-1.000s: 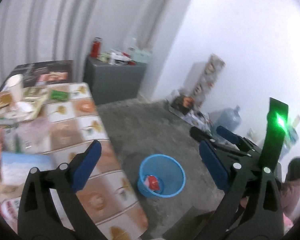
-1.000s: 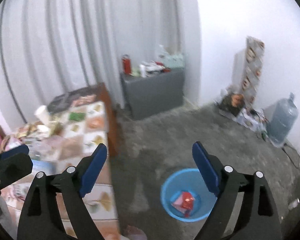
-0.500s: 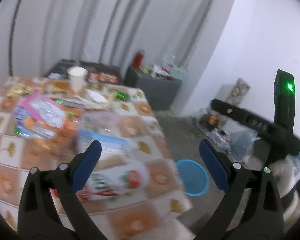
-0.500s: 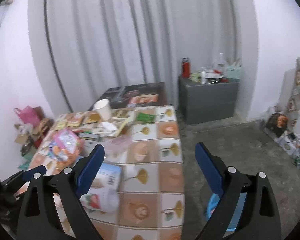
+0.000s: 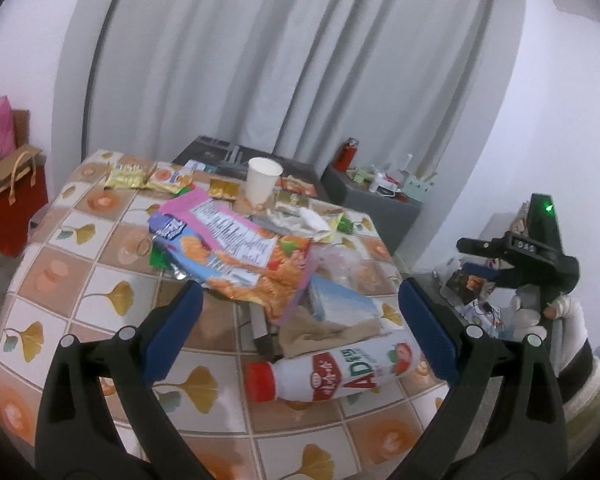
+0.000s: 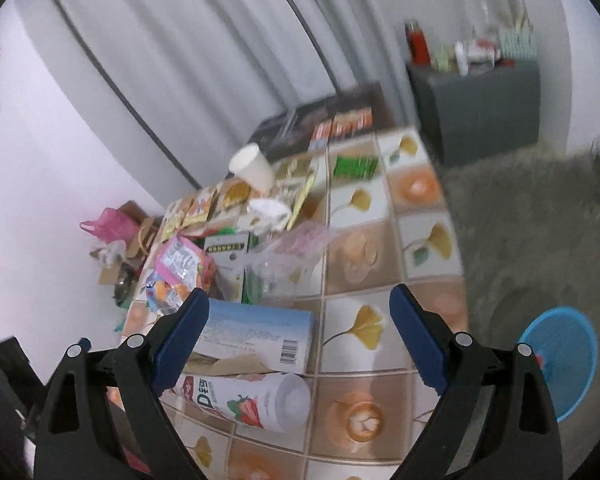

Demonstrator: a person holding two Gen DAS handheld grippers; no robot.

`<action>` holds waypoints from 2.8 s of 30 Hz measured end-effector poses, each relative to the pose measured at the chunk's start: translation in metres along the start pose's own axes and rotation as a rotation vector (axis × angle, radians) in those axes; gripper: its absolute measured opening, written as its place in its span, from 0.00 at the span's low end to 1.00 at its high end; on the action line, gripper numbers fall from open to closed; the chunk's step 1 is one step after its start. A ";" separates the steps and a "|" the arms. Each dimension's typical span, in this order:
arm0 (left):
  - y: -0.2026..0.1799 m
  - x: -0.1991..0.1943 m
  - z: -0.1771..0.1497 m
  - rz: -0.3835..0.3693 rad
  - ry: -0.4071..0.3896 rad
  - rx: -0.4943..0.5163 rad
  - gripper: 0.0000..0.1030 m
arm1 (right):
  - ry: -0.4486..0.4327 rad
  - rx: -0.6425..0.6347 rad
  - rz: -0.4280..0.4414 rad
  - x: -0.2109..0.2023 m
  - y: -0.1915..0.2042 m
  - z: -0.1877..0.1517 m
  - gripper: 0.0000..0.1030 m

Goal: Collect trash
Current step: 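Move both tools back over the table toward the snack wrappers, then grasp the white tissue with the left tool while the right tool grasps a yellow snack wrapper, then carry the tissue and yellow wrapper to the wastebasket and open both tools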

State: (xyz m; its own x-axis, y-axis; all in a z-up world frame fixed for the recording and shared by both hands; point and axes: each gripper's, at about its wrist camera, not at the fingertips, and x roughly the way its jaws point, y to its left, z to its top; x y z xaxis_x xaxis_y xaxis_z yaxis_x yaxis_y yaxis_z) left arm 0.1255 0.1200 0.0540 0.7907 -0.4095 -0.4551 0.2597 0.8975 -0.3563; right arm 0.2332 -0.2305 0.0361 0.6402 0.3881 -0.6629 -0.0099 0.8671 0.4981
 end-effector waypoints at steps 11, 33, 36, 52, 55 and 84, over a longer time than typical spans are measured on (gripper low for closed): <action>-0.024 0.096 0.087 -0.092 0.192 0.027 0.82 | 0.143 0.222 0.156 0.092 -0.042 0.033 0.77; -0.004 0.379 0.093 0.086 0.731 -0.140 0.34 | 0.216 0.409 0.230 0.235 -0.067 0.107 0.56; -0.002 0.379 0.089 0.075 0.736 -0.151 0.26 | 0.230 0.435 0.262 0.245 -0.070 0.105 0.45; -0.034 0.313 0.138 0.049 0.499 0.022 0.05 | 0.082 0.276 0.315 0.200 -0.028 0.123 0.06; -0.036 0.291 0.153 0.046 0.443 0.018 0.05 | 0.033 0.237 0.314 0.173 -0.017 0.126 0.06; -0.203 0.178 0.130 -0.246 0.369 0.153 0.05 | -0.259 0.011 0.044 -0.063 -0.024 0.072 0.06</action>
State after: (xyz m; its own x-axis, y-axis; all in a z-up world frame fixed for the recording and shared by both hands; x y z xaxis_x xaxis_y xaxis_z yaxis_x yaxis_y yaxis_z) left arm 0.2855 -0.1132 0.1518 0.4526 -0.6190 -0.6418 0.5153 0.7690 -0.3783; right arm 0.2485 -0.2982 0.1061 0.8146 0.3315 -0.4760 -0.0349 0.8471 0.5303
